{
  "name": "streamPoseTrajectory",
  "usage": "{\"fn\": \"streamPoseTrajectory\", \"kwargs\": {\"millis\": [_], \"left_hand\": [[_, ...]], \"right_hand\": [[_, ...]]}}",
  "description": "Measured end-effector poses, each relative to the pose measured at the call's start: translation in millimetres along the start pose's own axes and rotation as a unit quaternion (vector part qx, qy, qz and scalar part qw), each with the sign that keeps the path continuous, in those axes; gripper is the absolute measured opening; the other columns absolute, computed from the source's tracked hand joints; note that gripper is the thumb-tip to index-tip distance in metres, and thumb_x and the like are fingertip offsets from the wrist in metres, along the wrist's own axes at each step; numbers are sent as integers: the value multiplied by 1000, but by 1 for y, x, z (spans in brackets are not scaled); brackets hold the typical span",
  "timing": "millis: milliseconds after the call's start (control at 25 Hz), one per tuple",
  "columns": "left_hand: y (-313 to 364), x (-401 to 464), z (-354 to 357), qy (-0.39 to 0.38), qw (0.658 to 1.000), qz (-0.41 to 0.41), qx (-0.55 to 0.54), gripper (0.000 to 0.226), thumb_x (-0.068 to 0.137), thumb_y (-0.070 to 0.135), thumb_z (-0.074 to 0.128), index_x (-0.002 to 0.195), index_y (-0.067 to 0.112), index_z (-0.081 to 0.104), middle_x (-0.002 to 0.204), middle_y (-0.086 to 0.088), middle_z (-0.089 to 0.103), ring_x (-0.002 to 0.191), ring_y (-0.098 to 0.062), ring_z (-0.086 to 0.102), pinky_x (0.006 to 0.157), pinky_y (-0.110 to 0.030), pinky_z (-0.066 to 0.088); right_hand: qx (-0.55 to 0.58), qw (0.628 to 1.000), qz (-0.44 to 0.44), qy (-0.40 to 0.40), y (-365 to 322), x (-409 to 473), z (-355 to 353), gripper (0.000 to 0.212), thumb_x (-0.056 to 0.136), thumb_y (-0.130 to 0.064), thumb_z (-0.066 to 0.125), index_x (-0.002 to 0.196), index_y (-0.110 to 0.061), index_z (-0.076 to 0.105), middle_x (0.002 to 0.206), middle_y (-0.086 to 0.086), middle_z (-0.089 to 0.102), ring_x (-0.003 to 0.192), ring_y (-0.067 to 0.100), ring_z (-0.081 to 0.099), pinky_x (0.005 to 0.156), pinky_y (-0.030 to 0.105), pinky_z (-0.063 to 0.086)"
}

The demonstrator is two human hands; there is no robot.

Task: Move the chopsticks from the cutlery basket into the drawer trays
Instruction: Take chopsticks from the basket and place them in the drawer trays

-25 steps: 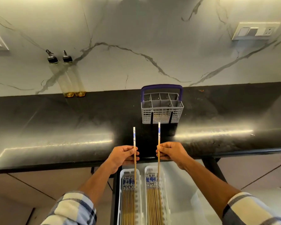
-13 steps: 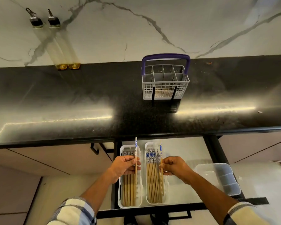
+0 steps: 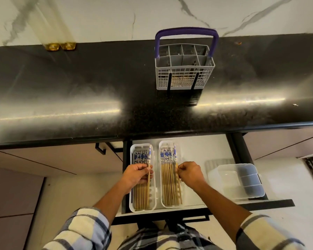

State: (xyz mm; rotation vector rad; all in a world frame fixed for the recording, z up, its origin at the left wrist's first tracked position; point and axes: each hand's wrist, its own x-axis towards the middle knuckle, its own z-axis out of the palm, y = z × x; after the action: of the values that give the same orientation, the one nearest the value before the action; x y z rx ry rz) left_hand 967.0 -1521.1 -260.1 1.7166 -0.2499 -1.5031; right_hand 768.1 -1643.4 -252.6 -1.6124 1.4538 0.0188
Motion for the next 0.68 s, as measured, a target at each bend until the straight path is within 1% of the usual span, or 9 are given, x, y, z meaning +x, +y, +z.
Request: {"fn": "streamPoseTrajectory", "kwargs": {"millis": [40,120,240,320,400,440,520,560,680], "left_hand": [[-1,2,1,8,1000,-1,2,21,93,6,61,113,2,68,100,-15,75,92,-29,74,79,-38,61],[-3,4,3,27,999,1,29,20,93,8,62,111,6,68,98,-13,76,90,-27,74,80,-40,61],[-2,12,8,63,991,6,121,13,91,15,66,104,15,70,93,-9,76,85,-28,74,78,-43,62],[-1,18,10,88,977,16,196,9,90,18,67,99,17,70,87,-7,75,78,-28,75,69,-36,63],[-2,25,13,99,964,22,245,10,89,20,69,98,16,71,81,-6,73,67,-23,72,61,-30,61],[-3,29,15,101,958,20,266,9,89,20,69,96,16,72,80,-6,73,65,-21,71,62,-30,61],[-5,36,20,111,952,1,286,7,88,20,69,93,15,72,82,-7,73,68,-22,73,68,-36,63],[-6,39,23,118,952,-12,283,6,88,19,69,92,14,71,83,-8,73,69,-23,74,69,-39,63],[-8,48,27,134,949,-32,283,8,86,20,71,92,14,71,82,-9,73,66,-24,74,65,-41,63]], "right_hand": [[-45,999,-5,18,-2,-1,4,14,90,-15,64,83,-11,75,74,3,72,61,16,67,57,23,54],[-96,994,7,45,-4,0,11,16,89,-19,63,81,-14,75,73,2,73,60,16,67,56,24,55],[-182,979,4,90,-5,1,14,18,87,-28,66,79,-14,74,79,2,70,73,20,66,71,33,59],[-244,964,-16,108,-5,1,16,22,89,-33,63,87,-13,74,90,3,68,85,22,62,80,36,54],[-289,951,-24,107,-6,2,22,26,94,-35,57,96,-14,71,98,3,65,94,21,58,87,36,48],[-310,944,-23,106,-7,3,25,28,96,-36,53,99,-14,69,101,4,63,97,21,56,89,36,45],[-344,933,-17,105,-9,4,32,27,98,-34,50,103,-13,66,104,5,60,99,21,53,90,36,42],[-359,928,-14,102,-11,6,34,25,97,-32,50,105,-13,66,104,5,60,99,22,53,90,37,42],[-398,913,-1,90,-19,10,36,22,95,-24,52,109,-13,65,103,7,61,100,23,53,91,38,42]]}}
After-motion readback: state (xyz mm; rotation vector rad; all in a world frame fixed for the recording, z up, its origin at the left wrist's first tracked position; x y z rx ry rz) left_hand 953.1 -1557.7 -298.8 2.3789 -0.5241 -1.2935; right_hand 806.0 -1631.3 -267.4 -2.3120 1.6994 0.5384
